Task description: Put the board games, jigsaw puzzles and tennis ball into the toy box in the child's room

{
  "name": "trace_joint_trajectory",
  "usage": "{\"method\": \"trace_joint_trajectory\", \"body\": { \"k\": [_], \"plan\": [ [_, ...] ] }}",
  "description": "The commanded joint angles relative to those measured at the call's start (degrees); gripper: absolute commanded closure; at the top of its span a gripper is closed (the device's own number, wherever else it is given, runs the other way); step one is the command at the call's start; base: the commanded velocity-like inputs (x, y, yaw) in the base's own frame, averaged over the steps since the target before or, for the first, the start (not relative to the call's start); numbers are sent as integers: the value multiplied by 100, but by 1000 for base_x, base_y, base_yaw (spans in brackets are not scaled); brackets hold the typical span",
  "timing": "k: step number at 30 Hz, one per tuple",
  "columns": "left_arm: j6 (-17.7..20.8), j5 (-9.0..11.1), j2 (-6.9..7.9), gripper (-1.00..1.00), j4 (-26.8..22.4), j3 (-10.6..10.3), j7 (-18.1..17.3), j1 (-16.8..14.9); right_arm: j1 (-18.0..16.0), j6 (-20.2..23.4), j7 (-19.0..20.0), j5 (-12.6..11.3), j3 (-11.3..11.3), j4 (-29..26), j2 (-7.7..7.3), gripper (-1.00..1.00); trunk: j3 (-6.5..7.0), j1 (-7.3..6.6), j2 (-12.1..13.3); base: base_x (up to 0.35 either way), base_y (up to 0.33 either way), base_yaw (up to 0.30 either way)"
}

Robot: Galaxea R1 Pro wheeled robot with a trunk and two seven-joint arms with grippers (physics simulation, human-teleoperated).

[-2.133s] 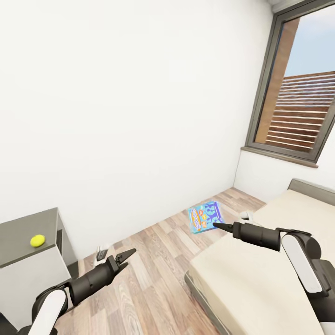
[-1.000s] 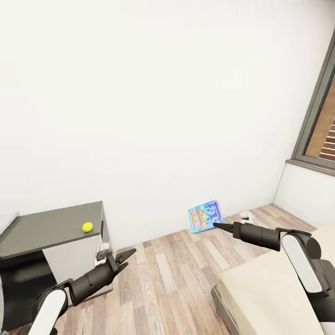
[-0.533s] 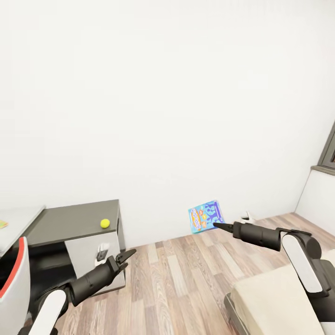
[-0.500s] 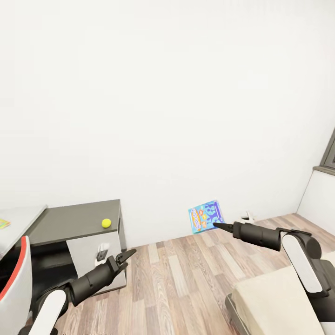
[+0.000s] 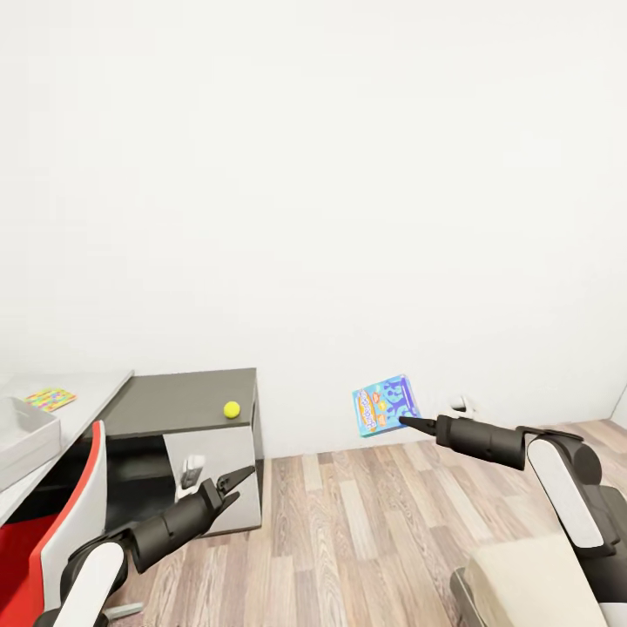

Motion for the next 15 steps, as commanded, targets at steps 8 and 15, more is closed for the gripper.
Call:
{"method": "trace_joint_trajectory", "body": {
  "k": [8, 15],
  "plan": [
    [28, -24, -1, -100, 2, 8, -35, -4, 10, 22, 67, 37, -13, 55, -6, 100, -6, 2, -4, 0, 0, 49],
    [28, -24, 0, -100, 2, 8, -35, -4, 14, 22, 86, 31, -16, 66, -9, 100, -6, 2, -4, 0, 0, 9]
  ]
}}
